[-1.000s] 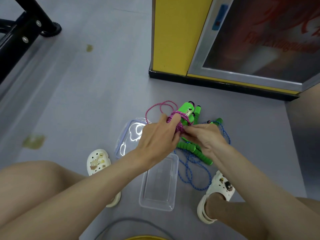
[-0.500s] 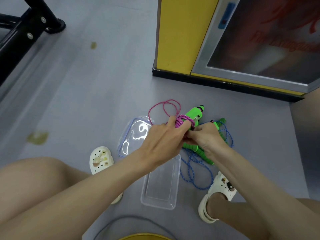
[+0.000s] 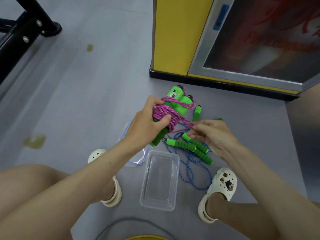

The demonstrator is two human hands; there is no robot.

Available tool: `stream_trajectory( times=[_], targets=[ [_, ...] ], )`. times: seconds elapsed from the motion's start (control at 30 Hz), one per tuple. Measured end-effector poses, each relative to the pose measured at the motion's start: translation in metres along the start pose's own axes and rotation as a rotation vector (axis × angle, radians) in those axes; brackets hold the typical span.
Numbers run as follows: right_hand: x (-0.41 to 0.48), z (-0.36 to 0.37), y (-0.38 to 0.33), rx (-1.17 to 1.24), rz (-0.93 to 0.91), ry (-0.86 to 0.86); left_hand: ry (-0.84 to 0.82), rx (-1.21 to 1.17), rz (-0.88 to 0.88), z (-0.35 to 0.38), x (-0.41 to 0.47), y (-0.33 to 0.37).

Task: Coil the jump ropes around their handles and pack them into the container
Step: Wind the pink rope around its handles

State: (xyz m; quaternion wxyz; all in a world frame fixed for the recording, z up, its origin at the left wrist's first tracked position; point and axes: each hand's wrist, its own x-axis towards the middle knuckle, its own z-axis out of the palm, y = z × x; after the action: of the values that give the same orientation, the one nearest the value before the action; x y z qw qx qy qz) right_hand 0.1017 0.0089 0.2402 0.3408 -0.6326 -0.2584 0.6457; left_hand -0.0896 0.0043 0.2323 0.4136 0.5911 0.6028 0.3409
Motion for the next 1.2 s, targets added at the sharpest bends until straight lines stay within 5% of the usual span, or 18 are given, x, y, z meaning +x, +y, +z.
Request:
stream_trajectory(
  times=[0.2, 0.73, 0.97, 1.2],
  targets=[
    [-0.005, 0.006, -0.004, -0.169, -0.144, -0.044, -0.034, -0.27, -0.095, 0.004, 0.002, -0.004],
    [-0.009, 0.005, -0.005, -0.624, -0.357, 0.131, 0.011, -0.318, -0.207, 0.014, 0.003, -0.004],
    [-0.011, 0.006, -0.017, -0.327, -0.397, -0.025, -0.107, -0.334, -0.385, 0.017, 0.006, -0.01],
    [-0.012, 0.007, -0.027, -0.165, -0.385, -0.137, -0.288, -0.202, -0.38, 0.027, 0.0, 0.0]
  ],
)
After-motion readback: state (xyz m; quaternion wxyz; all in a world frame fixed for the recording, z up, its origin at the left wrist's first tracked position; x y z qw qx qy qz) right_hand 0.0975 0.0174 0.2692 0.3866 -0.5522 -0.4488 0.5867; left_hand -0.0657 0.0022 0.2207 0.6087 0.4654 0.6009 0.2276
